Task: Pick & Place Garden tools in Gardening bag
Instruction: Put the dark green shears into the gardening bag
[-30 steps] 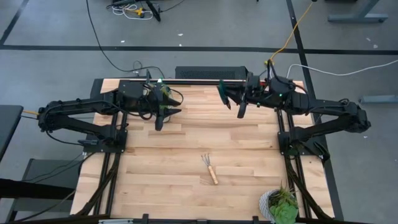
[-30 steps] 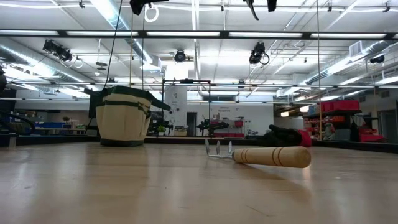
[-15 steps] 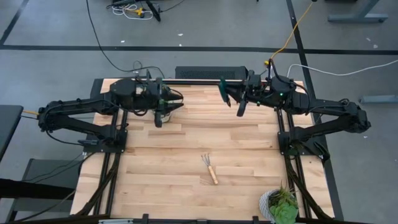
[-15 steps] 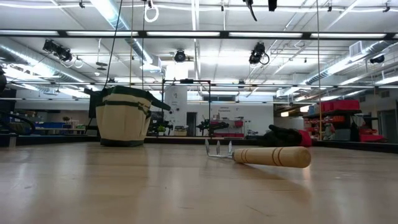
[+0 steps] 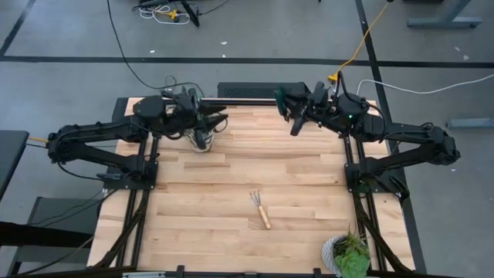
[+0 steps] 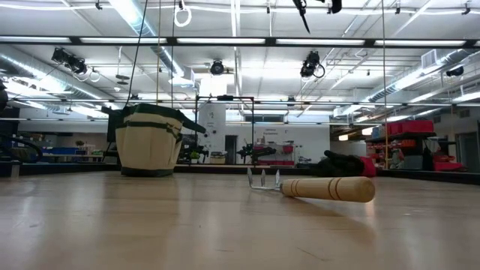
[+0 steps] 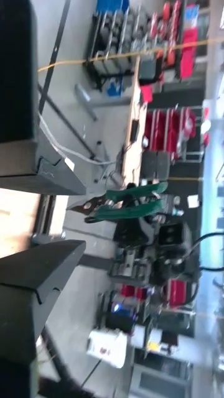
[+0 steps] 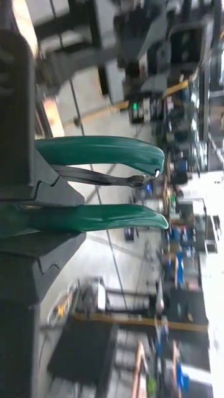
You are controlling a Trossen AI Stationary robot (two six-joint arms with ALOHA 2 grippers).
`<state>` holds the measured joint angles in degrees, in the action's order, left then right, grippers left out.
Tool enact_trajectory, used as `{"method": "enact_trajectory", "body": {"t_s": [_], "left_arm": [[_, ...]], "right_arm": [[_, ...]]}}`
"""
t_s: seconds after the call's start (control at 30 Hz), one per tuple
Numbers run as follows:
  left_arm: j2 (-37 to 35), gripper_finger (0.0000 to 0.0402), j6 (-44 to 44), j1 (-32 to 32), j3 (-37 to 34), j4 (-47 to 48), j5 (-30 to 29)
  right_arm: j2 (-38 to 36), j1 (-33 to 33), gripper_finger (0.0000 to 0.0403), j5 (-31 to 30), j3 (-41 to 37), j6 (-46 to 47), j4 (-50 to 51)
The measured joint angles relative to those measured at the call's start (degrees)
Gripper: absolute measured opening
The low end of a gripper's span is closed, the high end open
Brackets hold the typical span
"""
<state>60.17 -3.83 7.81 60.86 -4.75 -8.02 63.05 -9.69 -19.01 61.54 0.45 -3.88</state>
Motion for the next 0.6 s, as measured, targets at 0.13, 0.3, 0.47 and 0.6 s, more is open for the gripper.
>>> {"method": "enact_trajectory", "body": {"t_s": [0.13, 0.3, 0.47, 0.6], "left_arm": [[1.54, 0.0133, 0.24, 0.0, -0.06, -2.27, -1.94], [5.0, 0.0133, 1.53, -0.02, 0.0, -8.96, -4.09], [7.75, 0.0133, 1.53, 0.0, 0.0, -12.75, -6.8], [8.52, 0.0133, 1.52, -0.02, 0.0, -13.13, -7.0]], "right_arm": [[0.06, 0.0, 0.0045, -3.77, 0.0, -2.46, -0.6], [0.79, 0.0, 0.0045, -5.67, 0.0, -4.59, -1.41], [1.11, 0.02, 0.0045, -7.15, 0.0, -5.88, -1.41], [1.11, 0.02, 0.0045, -7.79, 0.0, -6.89, -1.51]]}}
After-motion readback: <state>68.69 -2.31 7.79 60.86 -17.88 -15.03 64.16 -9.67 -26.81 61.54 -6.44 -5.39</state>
